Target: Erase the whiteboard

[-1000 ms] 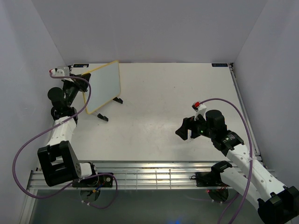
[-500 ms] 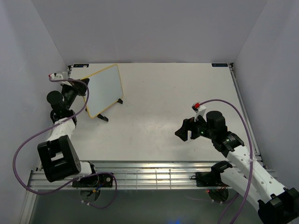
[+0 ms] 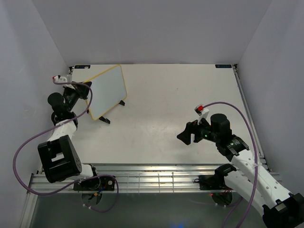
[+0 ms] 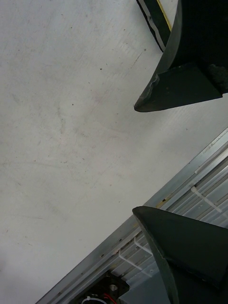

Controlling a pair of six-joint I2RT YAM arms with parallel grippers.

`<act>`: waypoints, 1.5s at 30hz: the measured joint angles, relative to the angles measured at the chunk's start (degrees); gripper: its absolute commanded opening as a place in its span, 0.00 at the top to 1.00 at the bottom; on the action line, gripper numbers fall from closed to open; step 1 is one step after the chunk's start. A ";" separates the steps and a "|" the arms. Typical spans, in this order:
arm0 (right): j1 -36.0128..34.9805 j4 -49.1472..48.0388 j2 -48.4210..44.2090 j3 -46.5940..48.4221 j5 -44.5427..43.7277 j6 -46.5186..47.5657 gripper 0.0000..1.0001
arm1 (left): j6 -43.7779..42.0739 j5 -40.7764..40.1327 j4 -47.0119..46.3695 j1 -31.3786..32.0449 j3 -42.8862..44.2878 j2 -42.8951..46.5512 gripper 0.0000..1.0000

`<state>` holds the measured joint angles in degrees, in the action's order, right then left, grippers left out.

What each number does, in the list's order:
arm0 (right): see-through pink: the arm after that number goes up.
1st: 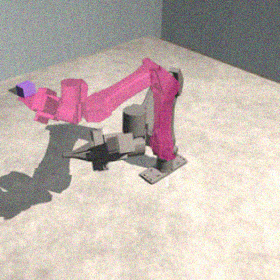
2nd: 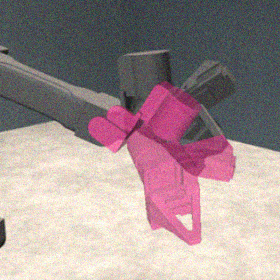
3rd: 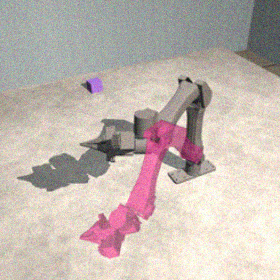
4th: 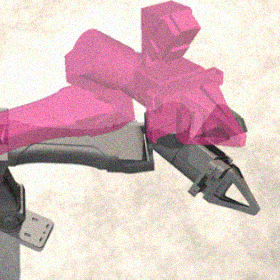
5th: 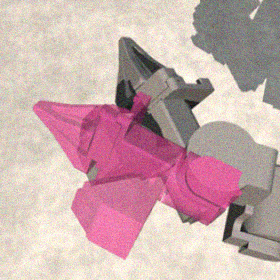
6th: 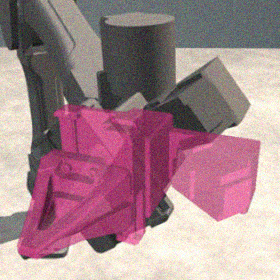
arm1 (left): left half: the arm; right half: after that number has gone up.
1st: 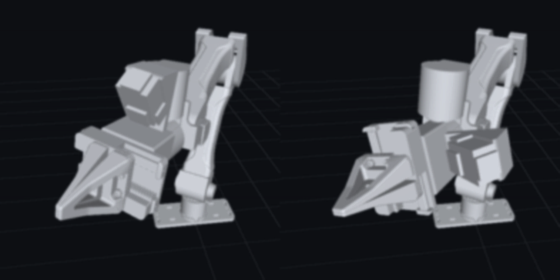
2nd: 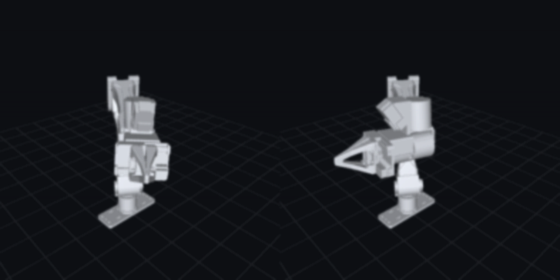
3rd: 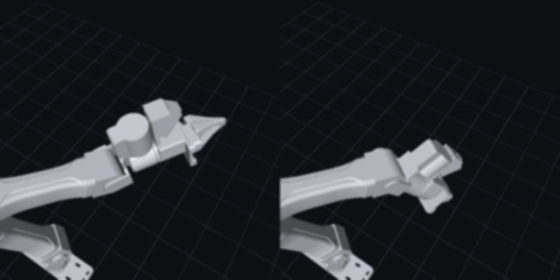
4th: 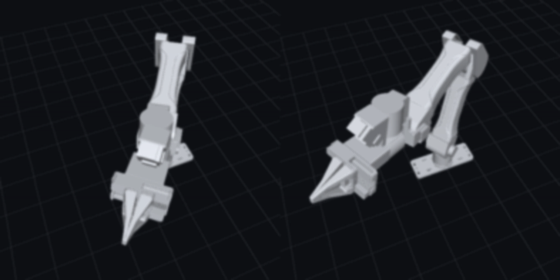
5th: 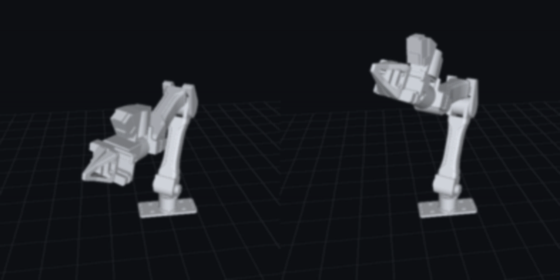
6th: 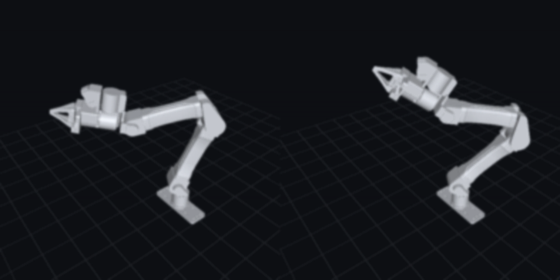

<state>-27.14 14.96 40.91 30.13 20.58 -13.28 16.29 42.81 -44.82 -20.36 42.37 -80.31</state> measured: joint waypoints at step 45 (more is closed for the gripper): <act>-1.49 -0.24 -1.90 -0.02 1.75 0.07 0.14 | -20.41 0.50 -7.72 -6.64 -15.04 1.55 1.00</act>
<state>-28.62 14.72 39.00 30.11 22.33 -13.21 -4.12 43.31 -52.53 -27.00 27.33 -78.76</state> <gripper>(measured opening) 0.858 0.350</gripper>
